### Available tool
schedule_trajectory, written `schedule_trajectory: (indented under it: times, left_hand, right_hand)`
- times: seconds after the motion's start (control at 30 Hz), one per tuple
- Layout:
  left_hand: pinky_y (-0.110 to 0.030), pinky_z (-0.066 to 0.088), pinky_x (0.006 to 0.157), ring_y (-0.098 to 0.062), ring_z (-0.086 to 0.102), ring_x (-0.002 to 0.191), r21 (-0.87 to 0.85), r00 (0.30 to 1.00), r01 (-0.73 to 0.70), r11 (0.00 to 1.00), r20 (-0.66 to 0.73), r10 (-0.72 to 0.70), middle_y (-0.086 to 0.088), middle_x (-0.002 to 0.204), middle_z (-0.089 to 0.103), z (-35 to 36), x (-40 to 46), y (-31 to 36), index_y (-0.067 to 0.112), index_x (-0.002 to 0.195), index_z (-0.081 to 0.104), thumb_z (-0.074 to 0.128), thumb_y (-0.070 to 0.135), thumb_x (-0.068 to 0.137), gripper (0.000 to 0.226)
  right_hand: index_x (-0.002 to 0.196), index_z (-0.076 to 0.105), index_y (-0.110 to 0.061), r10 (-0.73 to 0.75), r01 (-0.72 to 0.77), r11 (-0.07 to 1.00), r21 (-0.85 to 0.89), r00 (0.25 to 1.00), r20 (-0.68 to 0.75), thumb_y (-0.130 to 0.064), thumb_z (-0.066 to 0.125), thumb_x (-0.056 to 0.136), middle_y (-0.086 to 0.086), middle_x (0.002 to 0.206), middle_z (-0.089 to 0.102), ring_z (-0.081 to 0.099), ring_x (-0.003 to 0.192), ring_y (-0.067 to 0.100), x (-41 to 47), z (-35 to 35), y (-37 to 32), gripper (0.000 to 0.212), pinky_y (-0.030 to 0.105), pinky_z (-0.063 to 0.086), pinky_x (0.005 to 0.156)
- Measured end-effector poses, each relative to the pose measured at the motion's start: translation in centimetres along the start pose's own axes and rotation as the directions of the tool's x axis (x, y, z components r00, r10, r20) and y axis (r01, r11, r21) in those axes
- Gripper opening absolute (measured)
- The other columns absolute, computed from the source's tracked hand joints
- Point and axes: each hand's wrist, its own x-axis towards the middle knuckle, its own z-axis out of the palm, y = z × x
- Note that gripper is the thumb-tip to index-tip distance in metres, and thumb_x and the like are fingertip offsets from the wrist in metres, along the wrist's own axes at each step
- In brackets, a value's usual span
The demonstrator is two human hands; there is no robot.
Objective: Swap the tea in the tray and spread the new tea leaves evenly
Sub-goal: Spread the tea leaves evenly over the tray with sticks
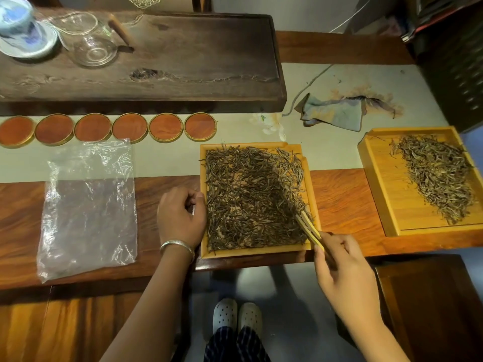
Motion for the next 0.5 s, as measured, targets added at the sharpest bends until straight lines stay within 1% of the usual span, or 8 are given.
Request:
schedule_trajectory:
  times: [0.1, 0.17, 0.27, 0.37, 0.43, 0.5]
  left_hand:
    - [-0.028, 0.024, 0.059, -0.013, 0.038, 0.066, 0.002, 1.0, -0.001, 1.0, 0.0, 0.001, 0.008, 0.064, 0.044, -0.1, 0.0, 0.1, 0.019, 0.068, 0.049, 0.05, 0.03, 0.084, 0.019]
    - [-0.028, 0.024, 0.06, -0.013, 0.038, 0.066, 0.007, 1.0, -0.002, 1.0, -0.001, 0.002, 0.008, 0.064, 0.045, -0.1, 0.0, 0.1, 0.019, 0.068, 0.049, 0.05, 0.029, 0.084, 0.019]
    - [-0.028, 0.023, 0.06, -0.011, 0.035, 0.066, 0.006, 1.0, -0.005, 1.0, 0.0, 0.005, 0.009, 0.065, 0.044, -0.1, 0.0, 0.2, 0.022, 0.068, 0.048, 0.052, 0.027, 0.083, 0.016]
    - [-0.027, 0.023, 0.06, -0.009, 0.034, 0.066, -0.001, 1.0, -0.009, 1.0, -0.002, 0.009, 0.01, 0.065, 0.043, -0.1, 0.0, 0.3, 0.024, 0.069, 0.046, 0.053, 0.026, 0.083, 0.016]
    - [-0.028, 0.023, 0.06, -0.01, 0.034, 0.066, -0.004, 1.0, -0.009, 1.0, -0.001, 0.009, 0.01, 0.065, 0.043, -0.1, 0.0, 0.3, 0.026, 0.069, 0.045, 0.053, 0.025, 0.083, 0.016]
    - [-0.028, 0.024, 0.06, -0.011, 0.036, 0.066, -0.004, 1.0, -0.004, 1.0, 0.004, 0.004, 0.01, 0.065, 0.043, -0.1, 0.0, 0.3, 0.026, 0.069, 0.045, 0.053, 0.025, 0.083, 0.016]
  right_hand:
    - [0.113, 0.066, -0.011, -0.014, 0.015, 0.999, 0.035, 1.0, -0.018, -0.022, 0.058, 0.085, 0.0, 0.097, 0.055, 0.061, 0.073, 0.018, -0.6, -0.4, 0.6, 0.031, 0.033, 0.055, 0.048]
    - [0.113, 0.067, -0.013, -0.012, 0.013, 0.999, 0.046, 1.0, -0.006, -0.023, 0.057, 0.085, 0.0, 0.096, 0.055, 0.061, 0.073, 0.018, -0.9, -0.7, 0.7, 0.032, 0.033, 0.055, 0.047]
    - [0.111, 0.067, -0.014, 0.001, -0.002, 1.0, 0.004, 1.0, 0.024, -0.022, 0.059, 0.084, -0.001, 0.095, 0.055, 0.062, 0.069, 0.02, -1.5, -0.9, 0.9, 0.03, 0.033, 0.055, 0.046]
    - [0.111, 0.068, -0.014, 0.009, -0.009, 1.0, 0.003, 0.999, 0.033, -0.019, 0.061, 0.083, -0.002, 0.094, 0.055, 0.06, 0.067, 0.016, -1.9, -1.4, 1.3, 0.029, 0.032, 0.054, 0.044]
    - [0.111, 0.068, -0.014, 0.009, -0.009, 1.0, 0.008, 1.0, 0.019, -0.017, 0.064, 0.082, -0.002, 0.094, 0.055, 0.059, 0.067, 0.014, -1.8, -1.6, 1.3, 0.029, 0.029, 0.053, 0.043]
    - [0.112, 0.067, -0.014, 0.006, -0.005, 1.0, 0.021, 1.0, -0.009, -0.019, 0.062, 0.083, -0.002, 0.094, 0.055, 0.058, 0.069, 0.013, -1.3, -1.8, 1.0, 0.029, 0.03, 0.053, 0.043]
